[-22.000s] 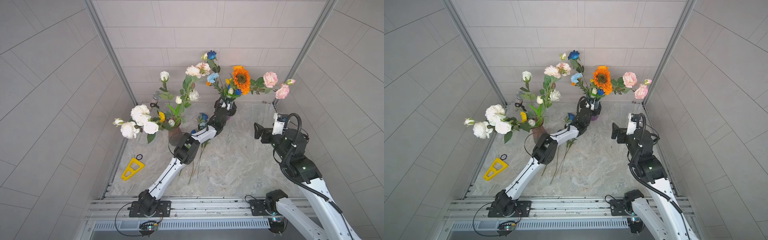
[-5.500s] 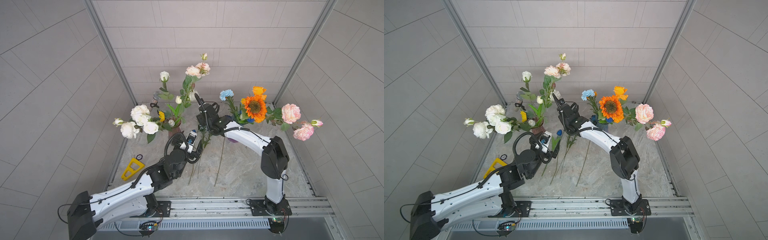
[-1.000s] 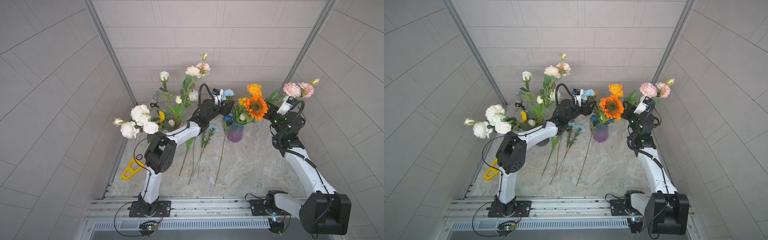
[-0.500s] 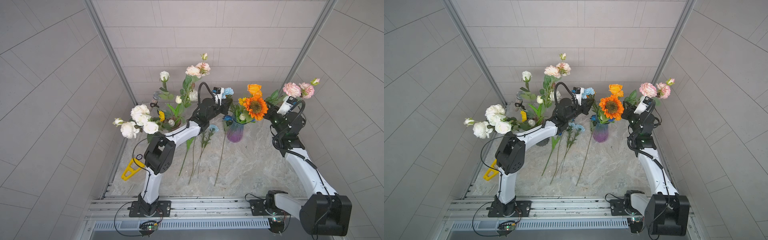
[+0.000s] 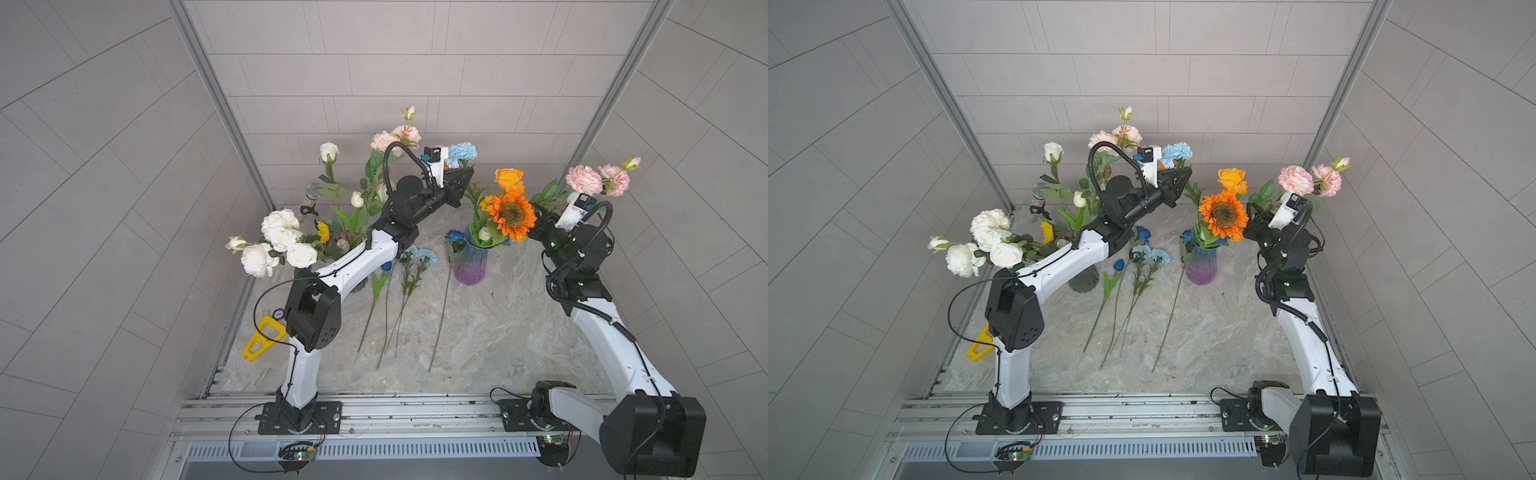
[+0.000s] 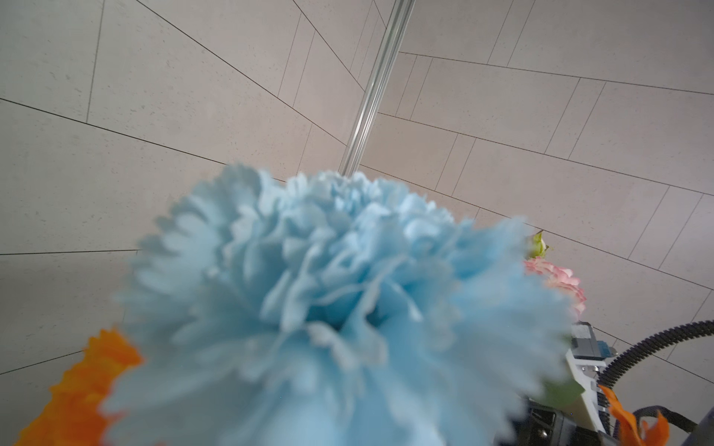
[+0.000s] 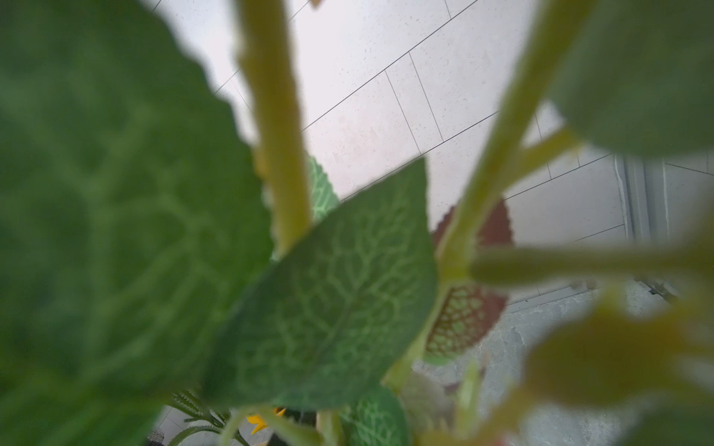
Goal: Pick out blue flowers from the vase
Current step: Pick up the flower from the vase.
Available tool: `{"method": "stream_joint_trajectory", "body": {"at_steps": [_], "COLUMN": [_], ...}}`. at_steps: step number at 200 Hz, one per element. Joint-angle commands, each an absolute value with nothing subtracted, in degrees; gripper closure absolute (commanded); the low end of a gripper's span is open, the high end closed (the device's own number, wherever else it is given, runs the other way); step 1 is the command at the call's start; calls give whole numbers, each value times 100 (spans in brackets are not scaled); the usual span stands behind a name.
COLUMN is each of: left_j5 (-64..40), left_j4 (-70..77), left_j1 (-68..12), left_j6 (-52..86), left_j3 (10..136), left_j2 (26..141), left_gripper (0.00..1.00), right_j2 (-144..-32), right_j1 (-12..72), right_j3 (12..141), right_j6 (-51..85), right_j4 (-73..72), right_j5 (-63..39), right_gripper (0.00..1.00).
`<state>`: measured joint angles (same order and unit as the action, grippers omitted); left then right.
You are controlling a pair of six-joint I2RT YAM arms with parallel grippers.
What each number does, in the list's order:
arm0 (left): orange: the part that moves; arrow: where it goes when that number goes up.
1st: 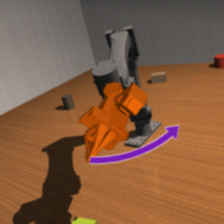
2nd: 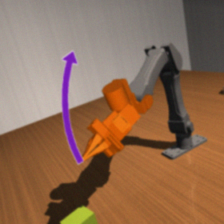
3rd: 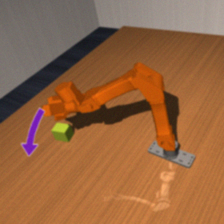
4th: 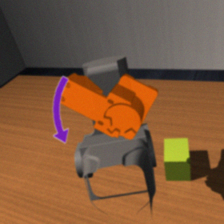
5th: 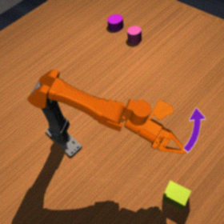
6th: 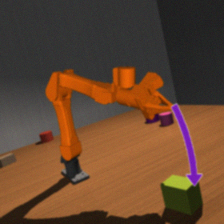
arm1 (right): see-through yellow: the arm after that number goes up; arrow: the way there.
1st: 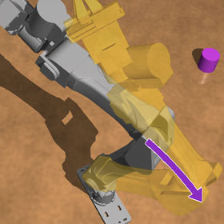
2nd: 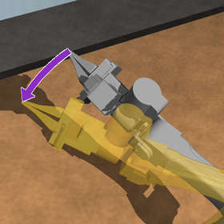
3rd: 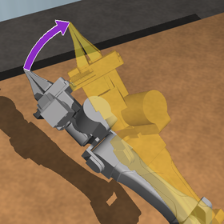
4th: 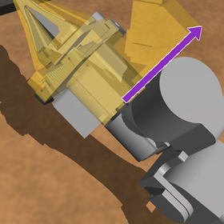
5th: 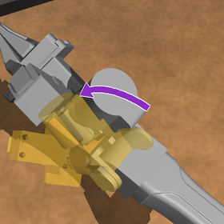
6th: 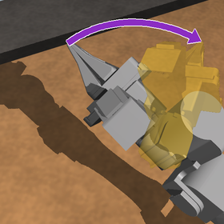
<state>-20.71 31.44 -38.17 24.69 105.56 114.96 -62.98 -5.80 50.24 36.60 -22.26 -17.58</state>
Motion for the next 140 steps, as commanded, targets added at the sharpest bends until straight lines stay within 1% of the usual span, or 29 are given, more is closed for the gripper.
{"method": "stream_joint_trajectory", "body": {"at_steps": [1,25,48,81,89,99,108,119,133,140], "left_j5": [-2299,-2389,-2534,-2727,-2788,-2880,-2961,-3052,-3144,-3163], "left_j4": [3196,3261,3738,4690,4825,4982,5176,5335,5421,5453], "left_j1": [-3849,-3878,-3928,-3920,-3890,-3853,-3838,-3831,-3827,-3817], "left_j6": [2516,2514,2458,2524,2627,2811,2953,3014,2994,2988], "left_j3": [10442,10251,9751,9090,9062,9061,9062,9066,9096,9129], "left_j2": [11251,11263,11292,11510,11604,11754,11860,11952,12013,12035], "left_gripper": [84,84,84,83,83,83,83,83,83,83], "right_j2": [-6135,-6144,-6148,-6137,-6103,-6026,-5935,-5805,-5627,-5537], "right_j1": [-597,-597,-605,-602,-600,-602,-603,-599,-600,-598], "right_j3": [5160,5148,5143,5194,5213,5238,5237,5281,5390,5448], "right_j6": [3612,3653,3678,3545,3496,3407,3320,3157,2943,2851], "right_j4": [-2259,-2293,-2295,-2078,-1969,-1785,-1623,-1324,-862,-662], "right_j5": [-1722,-1736,-1797,-2120,-2230,-2310,-2337,-2322,-2269,-2264], "right_gripper": [71,71,71,65,58,52,44,36,22,16]}}
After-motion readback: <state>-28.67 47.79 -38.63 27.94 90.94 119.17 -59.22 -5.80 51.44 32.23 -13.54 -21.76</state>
